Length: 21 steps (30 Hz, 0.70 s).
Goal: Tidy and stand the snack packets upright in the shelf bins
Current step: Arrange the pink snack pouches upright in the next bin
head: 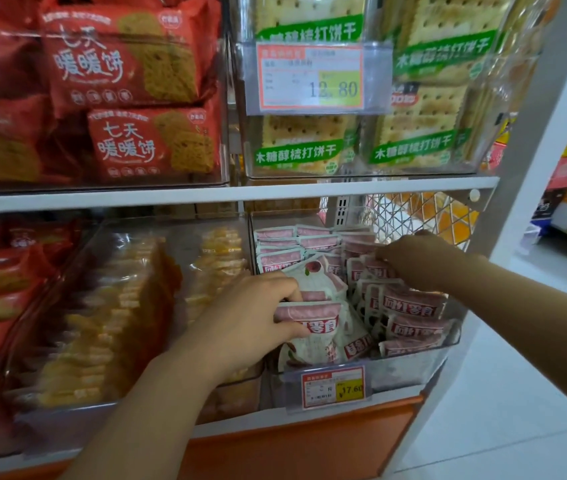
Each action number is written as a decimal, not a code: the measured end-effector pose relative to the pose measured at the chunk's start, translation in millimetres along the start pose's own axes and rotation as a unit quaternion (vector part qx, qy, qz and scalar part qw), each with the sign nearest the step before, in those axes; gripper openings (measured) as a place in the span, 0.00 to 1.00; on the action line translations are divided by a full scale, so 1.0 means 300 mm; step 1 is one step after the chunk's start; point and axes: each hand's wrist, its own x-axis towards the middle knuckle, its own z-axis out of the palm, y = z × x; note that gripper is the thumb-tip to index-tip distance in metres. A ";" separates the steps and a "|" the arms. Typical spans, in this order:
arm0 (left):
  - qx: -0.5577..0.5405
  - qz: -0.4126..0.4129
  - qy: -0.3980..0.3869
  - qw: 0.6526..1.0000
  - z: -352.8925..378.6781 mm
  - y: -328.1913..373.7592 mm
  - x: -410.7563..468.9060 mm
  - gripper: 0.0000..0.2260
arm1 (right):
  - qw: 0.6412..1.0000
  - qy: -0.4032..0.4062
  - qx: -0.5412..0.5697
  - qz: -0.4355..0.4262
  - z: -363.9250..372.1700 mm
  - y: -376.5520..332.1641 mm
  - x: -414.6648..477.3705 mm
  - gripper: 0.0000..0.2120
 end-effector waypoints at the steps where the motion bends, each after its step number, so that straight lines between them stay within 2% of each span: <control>1: -0.001 -0.001 0.003 1.000 0.001 0.002 -0.002 0.14 | 1.000 0.018 0.002 -0.005 0.002 -0.008 0.003 0.24; 2: -0.002 -0.001 0.006 1.000 0.002 0.003 -0.002 0.13 | 0.999 0.052 0.000 -0.014 0.004 -0.024 0.008 0.27; 4: -0.001 -0.002 0.017 1.000 0.004 0.001 0.000 0.13 | 0.993 0.108 0.012 -0.037 0.015 -0.057 0.021 0.25; 6: -0.005 -0.001 0.026 1.000 0.004 -0.001 -0.001 0.13 | 0.993 0.077 0.087 -0.036 0.046 -0.085 0.025 0.17; 8: -0.019 -0.001 0.048 0.999 0.005 -0.003 -0.002 0.13 | 0.979 0.038 0.197 -0.023 0.073 -0.096 0.022 0.13; 13: -0.066 -0.003 0.166 0.984 -0.011 -0.015 -0.005 0.11 | 0.948 -0.061 0.312 -0.038 0.033 -0.095 0.000 0.16; 14: -0.071 -0.002 0.202 0.977 -0.013 -0.021 -0.006 0.10 | 0.942 -0.050 0.330 -0.047 0.010 -0.095 -0.008 0.15; 17: -0.060 -0.013 0.291 0.955 -0.010 -0.040 0.001 0.08 | 0.928 0.094 0.353 -0.066 -0.025 -0.110 0.007 0.15; 18: -0.049 -0.019 0.312 0.949 -0.007 -0.047 0.006 0.08 | 0.920 0.118 0.369 -0.066 -0.029 -0.123 0.022 0.17; 19: -0.039 -0.023 0.331 0.942 -0.003 -0.054 0.013 0.08 | 0.909 0.114 0.395 -0.064 -0.028 -0.138 0.040 0.19; 21: -0.027 -0.030 0.365 0.930 0.003 -0.067 0.026 0.07 | 0.885 0.053 0.460 -0.057 -0.026 -0.174 0.077 0.25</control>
